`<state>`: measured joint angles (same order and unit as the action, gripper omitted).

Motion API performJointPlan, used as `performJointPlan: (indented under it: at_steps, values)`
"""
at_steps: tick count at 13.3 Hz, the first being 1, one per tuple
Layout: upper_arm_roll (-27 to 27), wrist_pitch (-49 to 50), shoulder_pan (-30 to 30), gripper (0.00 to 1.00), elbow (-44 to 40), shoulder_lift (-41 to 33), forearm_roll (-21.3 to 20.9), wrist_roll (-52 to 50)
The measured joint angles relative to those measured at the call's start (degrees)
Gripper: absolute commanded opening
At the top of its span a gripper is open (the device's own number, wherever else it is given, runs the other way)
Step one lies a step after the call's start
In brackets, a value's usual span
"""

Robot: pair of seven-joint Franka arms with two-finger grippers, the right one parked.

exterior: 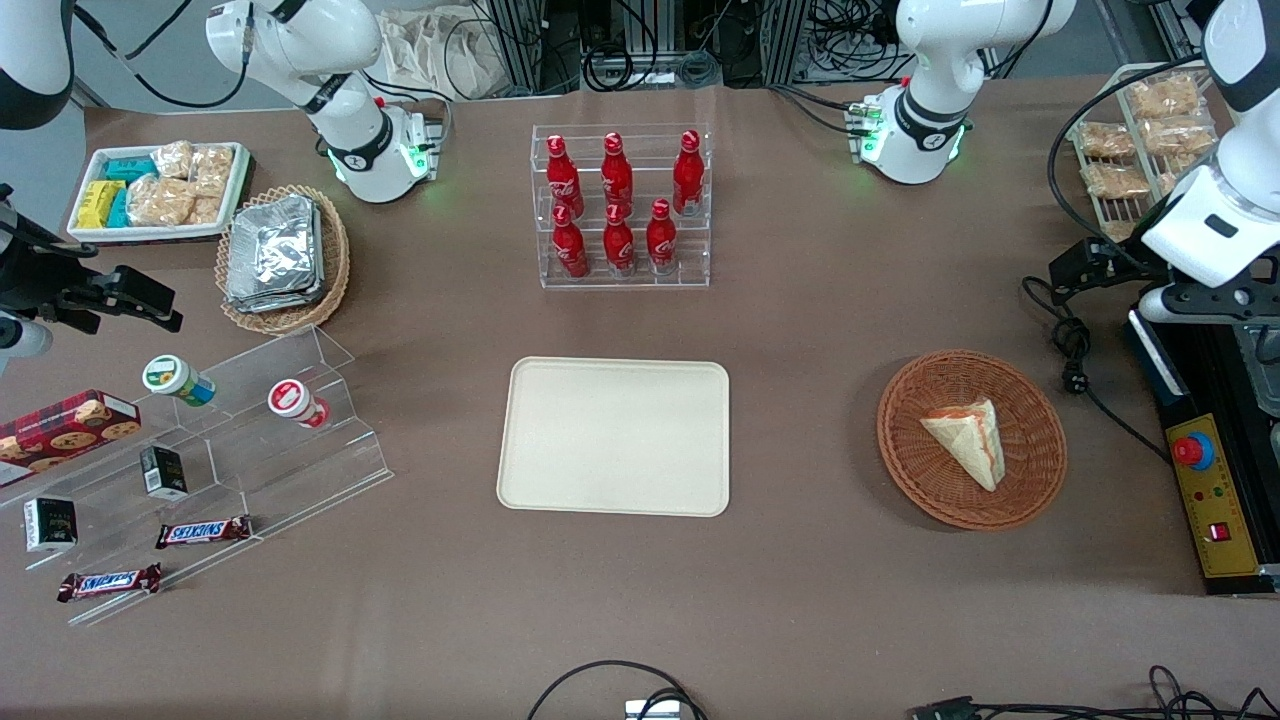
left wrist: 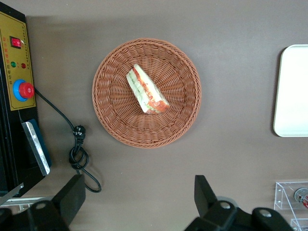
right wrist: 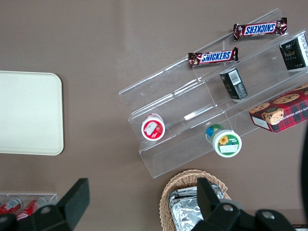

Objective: Place sandwich from basket to tray
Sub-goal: 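Move the left gripper over the wrapped sandwich in the wicker basket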

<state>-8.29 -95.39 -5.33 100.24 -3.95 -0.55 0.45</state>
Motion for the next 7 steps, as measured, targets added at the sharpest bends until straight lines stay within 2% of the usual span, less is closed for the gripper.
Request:
performJointPlan:
  at_steps: [4, 7]
  values:
    - [-0.06, -0.04, 0.02, 1.0, 0.03, 0.24, -0.41, -0.51]
    - [-0.32, -0.74, 0.07, 1.0, 0.43, 1.82, -0.37, -13.11]
